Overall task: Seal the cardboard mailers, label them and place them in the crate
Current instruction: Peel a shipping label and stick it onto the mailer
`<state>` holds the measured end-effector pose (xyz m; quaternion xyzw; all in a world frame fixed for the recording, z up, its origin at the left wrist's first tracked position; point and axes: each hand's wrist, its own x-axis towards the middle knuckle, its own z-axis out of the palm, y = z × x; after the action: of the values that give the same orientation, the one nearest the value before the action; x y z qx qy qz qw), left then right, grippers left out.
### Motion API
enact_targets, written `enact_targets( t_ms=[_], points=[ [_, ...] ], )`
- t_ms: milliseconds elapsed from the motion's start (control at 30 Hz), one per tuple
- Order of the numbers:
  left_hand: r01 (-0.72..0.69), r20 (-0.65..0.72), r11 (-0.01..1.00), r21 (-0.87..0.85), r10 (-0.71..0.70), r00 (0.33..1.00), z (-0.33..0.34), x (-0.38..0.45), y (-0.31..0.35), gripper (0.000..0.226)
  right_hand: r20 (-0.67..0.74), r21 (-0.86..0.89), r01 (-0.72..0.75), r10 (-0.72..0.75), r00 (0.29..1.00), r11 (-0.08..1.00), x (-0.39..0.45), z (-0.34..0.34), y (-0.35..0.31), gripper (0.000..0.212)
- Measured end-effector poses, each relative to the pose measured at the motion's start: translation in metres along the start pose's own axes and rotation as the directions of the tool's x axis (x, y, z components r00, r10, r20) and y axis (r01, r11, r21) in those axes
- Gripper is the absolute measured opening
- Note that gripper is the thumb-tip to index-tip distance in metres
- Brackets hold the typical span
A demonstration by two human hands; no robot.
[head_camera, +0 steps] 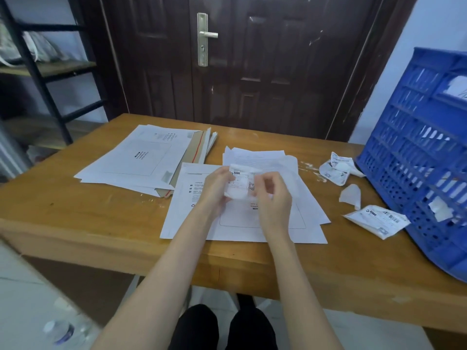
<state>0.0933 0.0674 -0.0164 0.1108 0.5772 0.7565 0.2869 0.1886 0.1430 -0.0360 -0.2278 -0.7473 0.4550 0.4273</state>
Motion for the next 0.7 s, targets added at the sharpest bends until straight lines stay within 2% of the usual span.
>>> enact_targets(
  t_ms=[33, 133, 233, 333, 400, 500, 600, 700],
  points=[
    [-0.004, -0.006, 1.0, 0.026, 0.004, 1.0, 0.0, -0.001, -0.002, 0.022, -0.035, 0.001, -0.073, 0.073, 0.997, 0.997, 0.004, -0.002, 0.001, 0.008],
    [-0.03, -0.009, 0.991, 0.132, 0.031, 0.999, -0.001, -0.001, -0.007, 0.013, -0.021, -0.072, -0.202, 0.201, 0.979, 0.977, 0.015, -0.007, 0.009, 0.033],
    [-0.058, 0.024, 0.983, 0.172, 0.054, 0.998, 0.0, 0.0, -0.012, 0.011, 0.062, 0.041, -0.294, 0.291, 0.955, 0.955, 0.022, -0.01, 0.013, 0.04],
    [-0.085, 0.055, 0.982, 0.167, 0.077, 0.995, 0.002, 0.001, -0.017, 0.013, 0.133, 0.19, -0.396, 0.376, 0.917, 0.898, 0.025, -0.01, 0.017, 0.025],
    [-0.148, 0.039, 0.943, 0.299, 0.143, 0.989, 0.004, 0.003, -0.02, 0.022, 0.087, 0.172, -0.397, 0.388, 0.918, 0.901, 0.026, -0.009, 0.02, 0.01],
    [-0.22, 0.034, 0.819, 0.531, 0.239, 0.971, 0.004, 0.002, -0.023, 0.034, 0.012, 0.115, -0.387, 0.389, 0.921, 0.915, 0.028, -0.01, 0.026, 0.008],
    [-0.219, 0.032, 0.548, 0.807, 0.331, 0.943, 0.003, 0.0, -0.024, 0.039, 0.006, 0.015, -0.397, 0.397, 0.918, 0.918, 0.027, -0.012, 0.029, 0.011],
    [-0.217, 0.061, 0.333, 0.918, 0.422, 0.905, 0.002, 0.0, -0.026, 0.042, 0.009, -0.128, -0.396, 0.4, 0.917, 0.909, 0.025, -0.011, 0.031, 0.019]
  ],
)
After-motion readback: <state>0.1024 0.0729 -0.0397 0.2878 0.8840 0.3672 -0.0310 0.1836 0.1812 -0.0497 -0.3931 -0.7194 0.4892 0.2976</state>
